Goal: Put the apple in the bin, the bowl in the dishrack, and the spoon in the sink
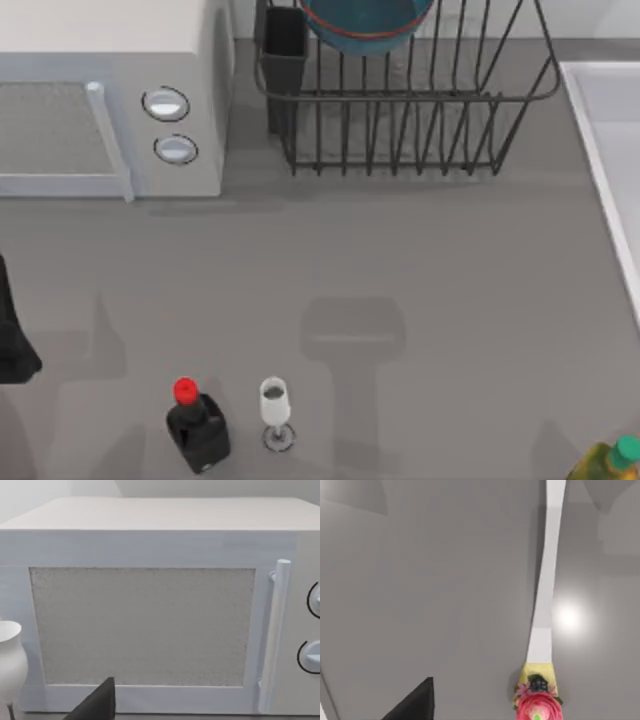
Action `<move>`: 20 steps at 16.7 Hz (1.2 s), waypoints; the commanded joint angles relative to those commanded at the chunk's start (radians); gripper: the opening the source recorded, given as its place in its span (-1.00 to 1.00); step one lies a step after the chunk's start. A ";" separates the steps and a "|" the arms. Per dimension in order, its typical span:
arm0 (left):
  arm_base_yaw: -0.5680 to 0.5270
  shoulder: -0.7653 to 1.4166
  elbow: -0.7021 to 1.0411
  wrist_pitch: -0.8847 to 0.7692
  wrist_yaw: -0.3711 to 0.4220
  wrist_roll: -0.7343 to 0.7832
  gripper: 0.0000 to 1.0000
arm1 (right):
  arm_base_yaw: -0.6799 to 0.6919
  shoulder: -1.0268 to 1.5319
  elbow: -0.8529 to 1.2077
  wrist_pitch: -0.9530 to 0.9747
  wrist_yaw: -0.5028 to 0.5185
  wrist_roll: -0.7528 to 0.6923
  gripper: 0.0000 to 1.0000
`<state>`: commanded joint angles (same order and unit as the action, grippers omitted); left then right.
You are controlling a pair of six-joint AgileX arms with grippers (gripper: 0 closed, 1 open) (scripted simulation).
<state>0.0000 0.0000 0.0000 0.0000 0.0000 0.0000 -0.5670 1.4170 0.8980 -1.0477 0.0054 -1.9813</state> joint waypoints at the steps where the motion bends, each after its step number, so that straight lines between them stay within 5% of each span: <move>1: 0.000 0.000 0.000 0.000 0.000 0.000 1.00 | 0.000 0.007 -0.008 0.012 0.000 0.001 1.00; 10: 0.000 0.000 0.000 0.000 0.000 0.000 1.00 | -0.003 0.197 -0.218 0.419 0.000 0.004 1.00; 16: 0.000 0.000 0.000 0.000 0.000 0.000 1.00 | -0.003 0.221 -0.244 0.463 0.000 0.004 1.00; 20: 0.000 0.000 0.000 0.000 0.000 0.000 1.00 | -0.003 0.221 -0.244 0.463 0.000 0.004 0.40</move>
<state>0.0000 0.0000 0.0000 0.0000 0.0000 0.0000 -0.5699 1.6379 0.6538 -0.5846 0.0052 -1.9777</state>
